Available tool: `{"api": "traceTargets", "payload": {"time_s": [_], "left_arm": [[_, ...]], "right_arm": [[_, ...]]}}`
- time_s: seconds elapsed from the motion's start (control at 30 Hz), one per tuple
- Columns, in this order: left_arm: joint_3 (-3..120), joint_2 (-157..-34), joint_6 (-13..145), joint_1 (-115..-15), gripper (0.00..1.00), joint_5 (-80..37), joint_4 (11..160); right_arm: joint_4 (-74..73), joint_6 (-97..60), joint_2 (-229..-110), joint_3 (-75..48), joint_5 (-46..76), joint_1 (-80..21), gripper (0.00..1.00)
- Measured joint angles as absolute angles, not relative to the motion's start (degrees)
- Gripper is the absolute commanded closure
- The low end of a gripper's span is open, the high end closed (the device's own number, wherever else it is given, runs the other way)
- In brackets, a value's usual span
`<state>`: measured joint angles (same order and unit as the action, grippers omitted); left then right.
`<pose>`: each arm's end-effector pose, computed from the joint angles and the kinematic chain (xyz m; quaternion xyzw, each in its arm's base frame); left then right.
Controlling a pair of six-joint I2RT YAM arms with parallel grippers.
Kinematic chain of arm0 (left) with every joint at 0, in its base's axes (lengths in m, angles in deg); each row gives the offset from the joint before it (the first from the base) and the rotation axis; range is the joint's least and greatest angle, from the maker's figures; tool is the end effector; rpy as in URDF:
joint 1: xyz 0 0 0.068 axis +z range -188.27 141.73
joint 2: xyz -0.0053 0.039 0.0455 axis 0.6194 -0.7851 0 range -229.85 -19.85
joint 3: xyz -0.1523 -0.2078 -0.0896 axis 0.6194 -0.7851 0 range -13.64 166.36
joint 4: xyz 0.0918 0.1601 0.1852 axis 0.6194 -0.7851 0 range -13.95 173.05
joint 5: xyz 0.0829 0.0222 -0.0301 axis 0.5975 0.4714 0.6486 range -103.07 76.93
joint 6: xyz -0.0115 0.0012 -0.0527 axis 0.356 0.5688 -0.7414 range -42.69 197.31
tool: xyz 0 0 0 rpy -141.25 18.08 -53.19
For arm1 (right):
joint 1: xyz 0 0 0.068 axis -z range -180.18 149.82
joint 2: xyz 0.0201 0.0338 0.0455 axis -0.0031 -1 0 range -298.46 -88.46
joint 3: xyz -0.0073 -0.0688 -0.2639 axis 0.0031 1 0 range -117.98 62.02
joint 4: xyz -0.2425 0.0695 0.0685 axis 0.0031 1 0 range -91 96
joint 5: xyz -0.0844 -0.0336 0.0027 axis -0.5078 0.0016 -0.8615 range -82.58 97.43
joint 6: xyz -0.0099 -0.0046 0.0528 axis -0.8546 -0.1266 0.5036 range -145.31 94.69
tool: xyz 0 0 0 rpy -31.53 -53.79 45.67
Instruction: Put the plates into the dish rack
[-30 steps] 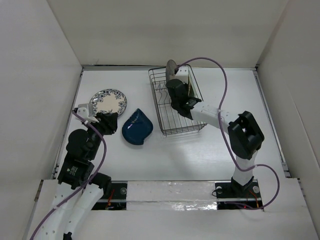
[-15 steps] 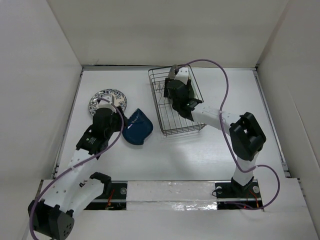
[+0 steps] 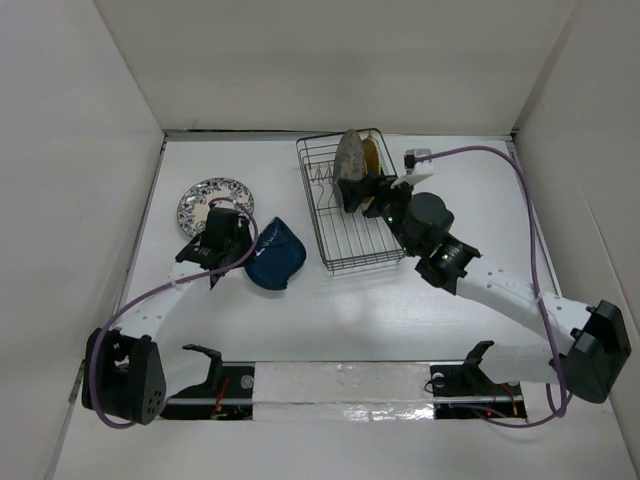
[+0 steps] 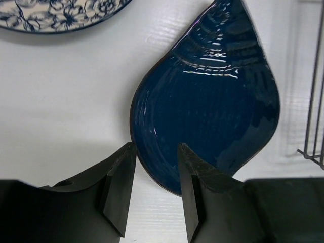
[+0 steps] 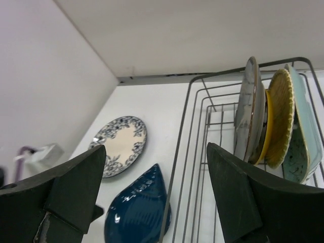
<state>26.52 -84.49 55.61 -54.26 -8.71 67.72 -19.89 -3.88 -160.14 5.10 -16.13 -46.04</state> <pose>0.2305 -0.0632 0.2349 -0.0611 0.9030 -0.1043 0.4122 0.2161 0.2021 0.3674 0.0049 0.6833 0.2814 0.6737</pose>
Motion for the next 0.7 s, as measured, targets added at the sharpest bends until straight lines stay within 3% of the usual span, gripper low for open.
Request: {"api": "traceTargets", "payload": {"time_s": [0.23, 0.4, 0.6, 0.7], "left_arm": [[26.06, -88.49, 53.49, -49.49, 0.5, -13.21, 68.07], [25.54, -90.98, 51.68, -47.66, 0.49, -15.66, 69.58], [24.09, -98.63, 49.84, -47.66, 0.57, -20.31, 71.65], [23.5, -99.27, 48.4, -47.61, 0.65, -21.86, 73.84]], "right_arm": [[-21.45, -2.72, -156.57, 9.8, -13.7, -46.04, 0.15], [-21.66, -2.33, -153.64, 11.44, -11.58, -45.06, 0.15], [-22.69, -1.01, -151.09, 12.09, -8.85, -41.8, 0.16], [-23.06, -0.6, -150.96, 12.59, -7.91, -40.51, 0.17]]}}
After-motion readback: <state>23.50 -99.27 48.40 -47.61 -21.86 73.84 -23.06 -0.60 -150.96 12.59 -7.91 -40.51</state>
